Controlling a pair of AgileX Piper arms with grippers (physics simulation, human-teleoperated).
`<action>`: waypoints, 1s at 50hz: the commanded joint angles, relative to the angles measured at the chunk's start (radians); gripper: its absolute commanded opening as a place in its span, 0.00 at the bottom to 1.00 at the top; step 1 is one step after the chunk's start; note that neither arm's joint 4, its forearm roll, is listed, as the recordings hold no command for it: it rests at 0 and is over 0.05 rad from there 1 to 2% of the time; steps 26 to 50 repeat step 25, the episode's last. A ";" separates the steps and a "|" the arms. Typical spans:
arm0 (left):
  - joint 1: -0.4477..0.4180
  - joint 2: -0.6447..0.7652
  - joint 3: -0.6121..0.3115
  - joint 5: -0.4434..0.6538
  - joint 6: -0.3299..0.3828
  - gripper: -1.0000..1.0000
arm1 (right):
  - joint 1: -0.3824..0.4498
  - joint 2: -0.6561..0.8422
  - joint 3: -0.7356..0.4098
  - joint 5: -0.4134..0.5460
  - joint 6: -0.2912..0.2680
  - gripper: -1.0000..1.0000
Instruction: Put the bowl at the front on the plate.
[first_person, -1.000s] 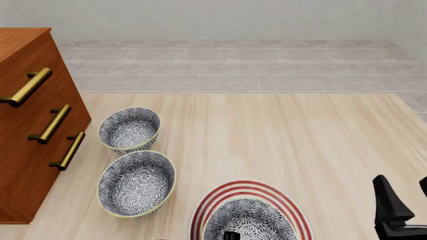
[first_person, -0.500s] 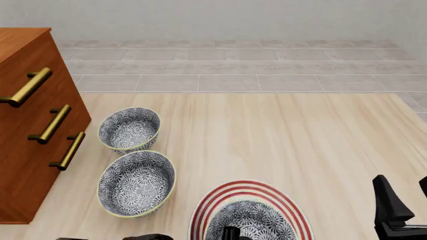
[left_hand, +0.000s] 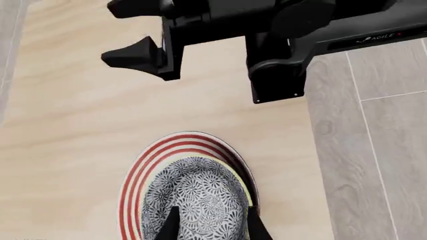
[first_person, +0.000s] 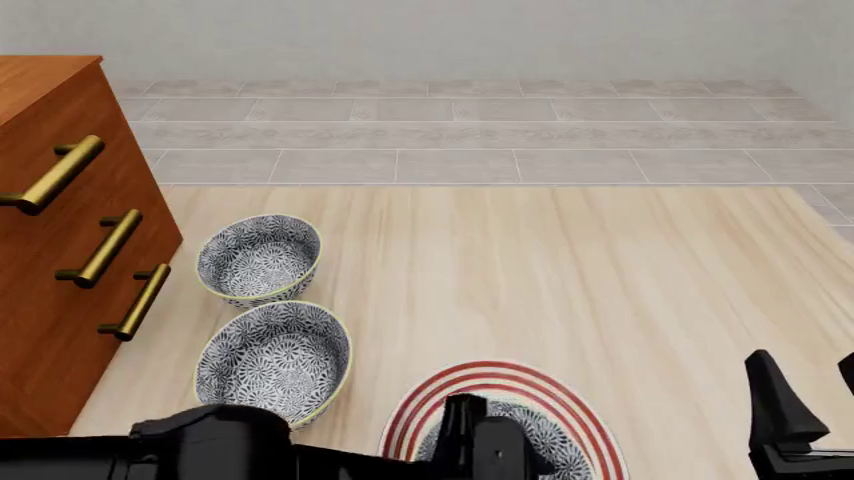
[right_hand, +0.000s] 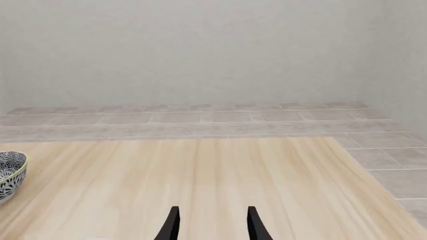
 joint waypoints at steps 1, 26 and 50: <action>0.044 -0.097 -0.090 0.077 0.046 1.00 | -0.002 -0.002 0.000 0.001 0.002 1.00; 0.088 -0.196 -0.158 0.122 0.096 1.00 | 0.000 0.000 0.000 -0.002 0.001 1.00; 0.088 -0.196 -0.158 0.122 0.096 1.00 | 0.000 0.000 0.000 -0.002 0.001 1.00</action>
